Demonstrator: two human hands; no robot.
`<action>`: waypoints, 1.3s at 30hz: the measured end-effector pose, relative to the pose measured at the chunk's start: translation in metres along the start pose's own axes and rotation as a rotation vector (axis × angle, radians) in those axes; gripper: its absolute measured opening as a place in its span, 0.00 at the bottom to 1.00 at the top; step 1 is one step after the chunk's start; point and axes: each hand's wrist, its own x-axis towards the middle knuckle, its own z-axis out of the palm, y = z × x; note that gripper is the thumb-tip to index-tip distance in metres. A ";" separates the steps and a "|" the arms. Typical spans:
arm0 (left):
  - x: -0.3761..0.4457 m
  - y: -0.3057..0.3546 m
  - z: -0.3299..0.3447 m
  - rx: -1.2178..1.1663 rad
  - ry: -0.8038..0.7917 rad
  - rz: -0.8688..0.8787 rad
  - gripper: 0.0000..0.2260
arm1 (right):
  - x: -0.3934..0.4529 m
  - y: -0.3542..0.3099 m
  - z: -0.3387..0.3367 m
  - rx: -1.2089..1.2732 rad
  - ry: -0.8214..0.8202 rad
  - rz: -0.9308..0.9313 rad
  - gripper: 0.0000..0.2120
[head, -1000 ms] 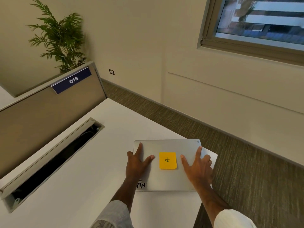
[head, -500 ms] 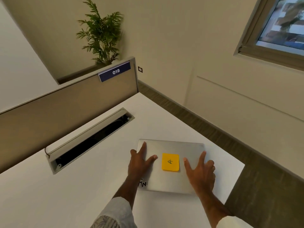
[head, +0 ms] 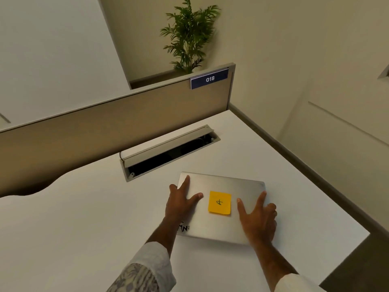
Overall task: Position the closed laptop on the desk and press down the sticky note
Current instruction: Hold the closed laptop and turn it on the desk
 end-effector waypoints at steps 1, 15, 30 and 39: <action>-0.002 -0.008 -0.006 -0.004 0.009 -0.012 0.43 | -0.005 -0.007 0.002 -0.002 -0.005 -0.010 0.48; -0.033 -0.095 -0.071 -0.045 0.115 -0.108 0.42 | -0.070 -0.081 0.030 0.010 -0.058 -0.124 0.47; -0.064 -0.165 -0.112 -0.041 0.147 -0.187 0.42 | -0.128 -0.124 0.065 -0.026 -0.129 -0.184 0.46; -0.065 -0.190 -0.126 0.185 0.062 -0.151 0.40 | -0.146 -0.133 0.075 -0.020 -0.200 -0.214 0.44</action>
